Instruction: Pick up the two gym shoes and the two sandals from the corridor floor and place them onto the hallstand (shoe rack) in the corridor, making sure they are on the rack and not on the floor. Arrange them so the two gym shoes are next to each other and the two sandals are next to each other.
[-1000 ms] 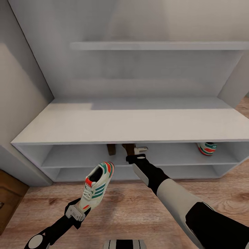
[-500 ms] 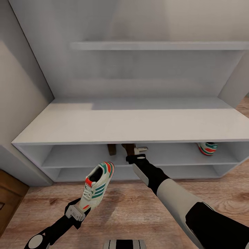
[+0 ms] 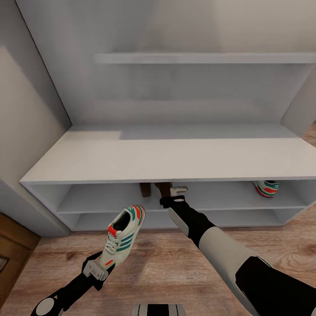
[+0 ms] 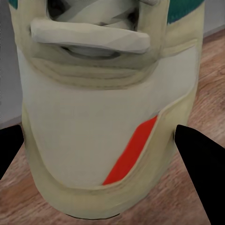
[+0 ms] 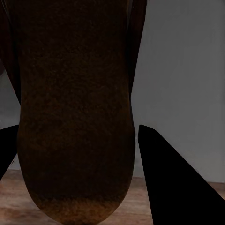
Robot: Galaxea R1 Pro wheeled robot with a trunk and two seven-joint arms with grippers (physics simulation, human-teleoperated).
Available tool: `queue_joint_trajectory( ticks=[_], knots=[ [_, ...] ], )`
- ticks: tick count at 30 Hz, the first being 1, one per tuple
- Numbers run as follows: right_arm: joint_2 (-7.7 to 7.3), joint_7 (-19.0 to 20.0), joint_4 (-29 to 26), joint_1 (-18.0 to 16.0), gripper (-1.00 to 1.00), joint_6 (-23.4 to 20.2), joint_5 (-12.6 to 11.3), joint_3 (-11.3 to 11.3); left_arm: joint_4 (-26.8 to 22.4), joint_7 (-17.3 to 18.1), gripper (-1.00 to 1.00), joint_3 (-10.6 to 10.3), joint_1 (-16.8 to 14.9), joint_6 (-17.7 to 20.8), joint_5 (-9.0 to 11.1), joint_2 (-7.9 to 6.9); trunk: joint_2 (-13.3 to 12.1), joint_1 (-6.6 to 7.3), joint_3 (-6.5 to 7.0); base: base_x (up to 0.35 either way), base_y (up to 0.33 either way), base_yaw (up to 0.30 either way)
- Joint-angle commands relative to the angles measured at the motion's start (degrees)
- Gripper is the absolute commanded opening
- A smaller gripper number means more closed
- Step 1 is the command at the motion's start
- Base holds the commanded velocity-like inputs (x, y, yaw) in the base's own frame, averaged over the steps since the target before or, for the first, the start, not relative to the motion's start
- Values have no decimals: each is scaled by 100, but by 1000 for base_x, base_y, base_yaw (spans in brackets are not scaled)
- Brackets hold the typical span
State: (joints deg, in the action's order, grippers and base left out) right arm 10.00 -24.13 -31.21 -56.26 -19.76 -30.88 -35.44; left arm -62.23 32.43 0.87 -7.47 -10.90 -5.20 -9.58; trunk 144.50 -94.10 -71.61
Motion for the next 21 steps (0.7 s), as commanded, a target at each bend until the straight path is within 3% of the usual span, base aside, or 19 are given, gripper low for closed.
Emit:
queue_joint_trajectory(
  ticks=[1, 16, 21],
  knots=[
    [0, -4, 0, 0, -100, 8, -15, 0, 0, 0, -100, 0, 0, 0, 1, 0, 0, 0, 0, 0, 57, 0],
    [0, -4, 1, -4, -100, 8, -15, 0, 0, 0, -100, 1, 0, 0, 1, 0, 0, 0, 0, 1, 15, 0],
    [0, -4, 1, -3, -100, 8, -15, -1, 0, 0, -100, 1, 0, 0, 1, 0, 0, 0, 0, 131, 1, 0]
  ],
)
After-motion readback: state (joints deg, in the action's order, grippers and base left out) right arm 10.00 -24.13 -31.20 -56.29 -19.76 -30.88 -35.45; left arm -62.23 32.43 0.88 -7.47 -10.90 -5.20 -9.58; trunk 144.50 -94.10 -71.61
